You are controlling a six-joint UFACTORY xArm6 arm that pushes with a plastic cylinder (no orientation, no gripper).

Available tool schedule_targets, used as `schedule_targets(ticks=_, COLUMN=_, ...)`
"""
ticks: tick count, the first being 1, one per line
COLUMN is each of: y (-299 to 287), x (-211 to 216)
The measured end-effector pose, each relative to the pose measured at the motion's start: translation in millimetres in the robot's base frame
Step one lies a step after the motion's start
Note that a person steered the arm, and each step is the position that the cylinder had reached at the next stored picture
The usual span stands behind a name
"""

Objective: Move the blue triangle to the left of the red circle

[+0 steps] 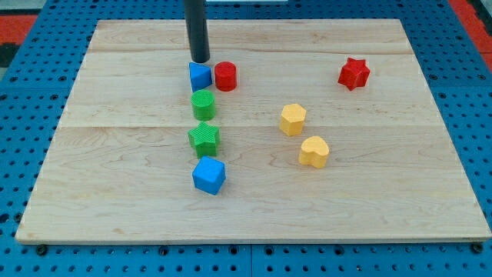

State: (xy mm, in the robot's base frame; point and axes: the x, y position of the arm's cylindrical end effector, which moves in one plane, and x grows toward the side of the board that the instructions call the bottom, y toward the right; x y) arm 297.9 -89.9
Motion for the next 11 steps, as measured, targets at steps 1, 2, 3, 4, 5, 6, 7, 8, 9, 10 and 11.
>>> schedule_targets(ticks=1, y=19, x=39)
schedule_targets(ticks=2, y=52, x=52)
schedule_targets(ticks=3, y=79, x=52)
schedule_targets(ticks=4, y=106, x=76)
schedule_targets(ticks=5, y=62, x=81)
schedule_targets(ticks=6, y=48, x=81)
schedule_targets(ticks=7, y=36, x=72)
schedule_targets(ticks=8, y=34, x=45)
schedule_targets(ticks=9, y=36, x=-2)
schedule_targets(ticks=10, y=-38, x=-16)
schedule_targets(ticks=11, y=-119, x=14)
